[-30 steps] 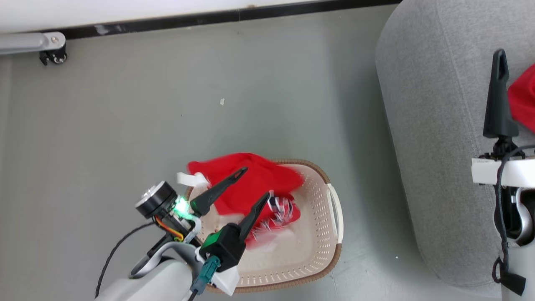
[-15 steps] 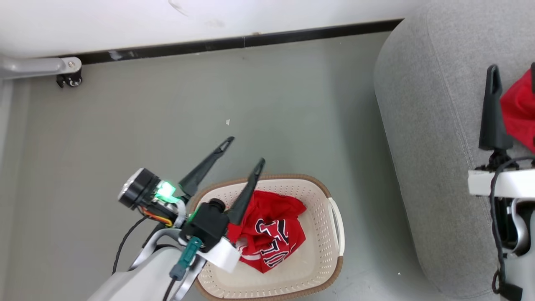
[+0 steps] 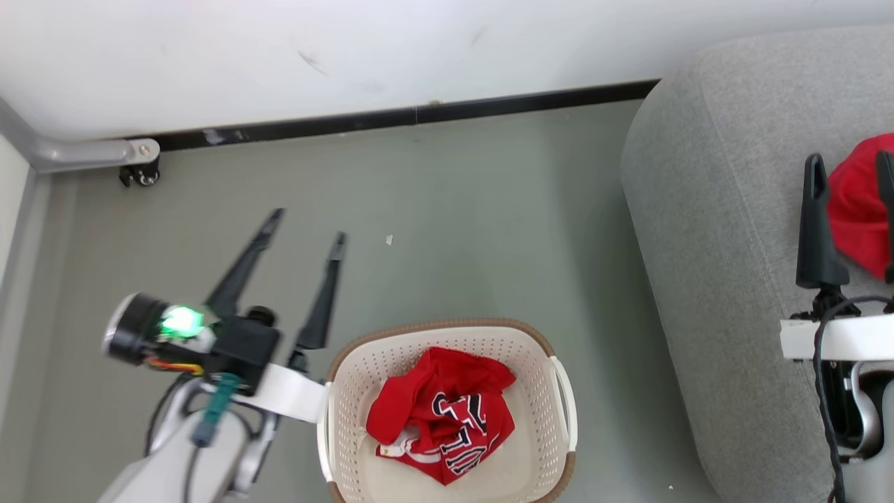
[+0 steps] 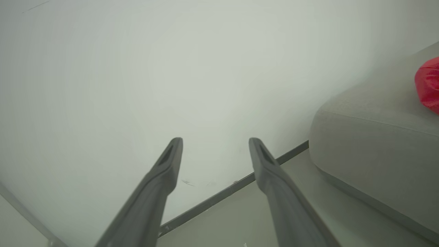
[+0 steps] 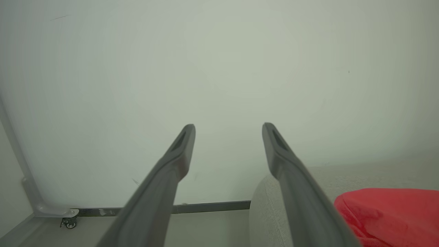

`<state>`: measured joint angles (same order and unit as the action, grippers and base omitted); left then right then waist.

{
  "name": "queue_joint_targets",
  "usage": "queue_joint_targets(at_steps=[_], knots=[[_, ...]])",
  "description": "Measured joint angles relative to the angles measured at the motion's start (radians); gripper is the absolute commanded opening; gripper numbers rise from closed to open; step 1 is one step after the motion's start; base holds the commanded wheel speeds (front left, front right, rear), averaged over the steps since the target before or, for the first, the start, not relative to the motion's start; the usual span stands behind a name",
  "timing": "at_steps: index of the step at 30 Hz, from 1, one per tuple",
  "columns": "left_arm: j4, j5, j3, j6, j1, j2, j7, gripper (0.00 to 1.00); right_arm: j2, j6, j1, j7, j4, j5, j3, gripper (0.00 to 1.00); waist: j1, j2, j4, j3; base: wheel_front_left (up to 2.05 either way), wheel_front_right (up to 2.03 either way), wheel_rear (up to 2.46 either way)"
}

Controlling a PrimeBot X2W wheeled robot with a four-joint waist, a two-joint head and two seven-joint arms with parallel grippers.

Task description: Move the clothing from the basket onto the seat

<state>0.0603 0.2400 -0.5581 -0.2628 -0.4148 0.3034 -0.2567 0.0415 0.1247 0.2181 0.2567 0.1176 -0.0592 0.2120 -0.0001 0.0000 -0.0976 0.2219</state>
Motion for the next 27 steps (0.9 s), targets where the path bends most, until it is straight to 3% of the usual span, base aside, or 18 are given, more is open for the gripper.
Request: queue_joint_targets(at_steps=[12, 27], knots=[[0.075, 0.123, 0.139, -0.026, 0.135, 0.049, 0.0, 1.0, -0.002, 0.0, -0.104, 0.0, -0.016, 0.01, 0.002, 1.0, 0.0, 0.0, -0.007, -0.071, 0.0, 0.0, 0.0], [0.114, 0.208, 0.263, -0.053, 0.259, 0.058, 0.0, 1.0, -0.004, 0.0, -0.22, -0.014, -0.026, -0.019, -0.038, 1.0, 0.0, 0.0, -0.017, -0.15, 0.0, 0.0, 0.0]])
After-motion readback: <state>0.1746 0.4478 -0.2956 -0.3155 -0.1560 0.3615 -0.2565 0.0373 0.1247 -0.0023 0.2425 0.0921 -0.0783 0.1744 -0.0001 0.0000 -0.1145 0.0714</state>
